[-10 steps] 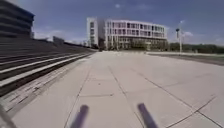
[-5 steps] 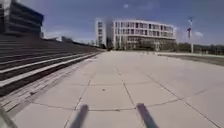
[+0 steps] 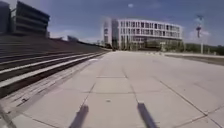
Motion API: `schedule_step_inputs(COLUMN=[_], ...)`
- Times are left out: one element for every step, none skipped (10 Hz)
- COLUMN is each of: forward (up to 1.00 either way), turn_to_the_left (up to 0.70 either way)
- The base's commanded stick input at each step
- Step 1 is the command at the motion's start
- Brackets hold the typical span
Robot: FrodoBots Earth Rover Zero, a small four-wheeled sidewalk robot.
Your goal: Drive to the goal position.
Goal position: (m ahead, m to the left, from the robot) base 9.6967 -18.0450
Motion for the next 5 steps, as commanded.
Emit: schedule_step_inputs(forward=[0.70,0.70,0.70,0.70,0.70], turn_to_the_left=[0.00,0.00,0.00,0.00,0.00])
